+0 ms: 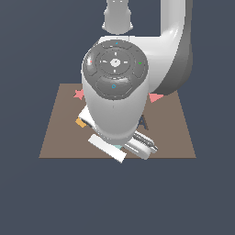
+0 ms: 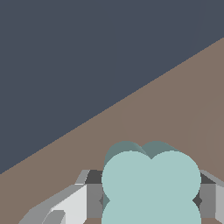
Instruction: Insert a designated object into the corresponding slot on a board.
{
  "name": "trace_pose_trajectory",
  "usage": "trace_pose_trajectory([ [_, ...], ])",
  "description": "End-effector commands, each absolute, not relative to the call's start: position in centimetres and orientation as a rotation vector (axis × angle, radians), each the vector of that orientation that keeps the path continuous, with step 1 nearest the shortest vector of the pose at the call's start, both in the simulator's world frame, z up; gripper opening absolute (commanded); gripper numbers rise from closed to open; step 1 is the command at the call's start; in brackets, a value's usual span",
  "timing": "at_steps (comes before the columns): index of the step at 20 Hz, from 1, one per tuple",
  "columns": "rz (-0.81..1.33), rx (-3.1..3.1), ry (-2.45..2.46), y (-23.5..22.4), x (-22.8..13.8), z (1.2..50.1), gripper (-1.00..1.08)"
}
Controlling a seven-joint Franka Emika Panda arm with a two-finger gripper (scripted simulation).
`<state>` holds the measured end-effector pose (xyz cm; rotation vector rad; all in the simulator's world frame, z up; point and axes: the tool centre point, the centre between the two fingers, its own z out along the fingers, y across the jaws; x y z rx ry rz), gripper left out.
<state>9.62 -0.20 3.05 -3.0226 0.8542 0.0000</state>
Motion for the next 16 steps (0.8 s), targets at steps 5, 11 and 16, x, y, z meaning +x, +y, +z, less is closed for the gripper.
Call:
trace_pose_trajectory([
  [5,0.000,-3.026,0.844,-0.2,9.5,3.0,-1.00],
  [11,0.000,-3.049,0.754,0.3,8.8,3.1,-1.00],
  [16,0.000,-3.082,0.608,1.0,7.7,3.2,-1.00],
])
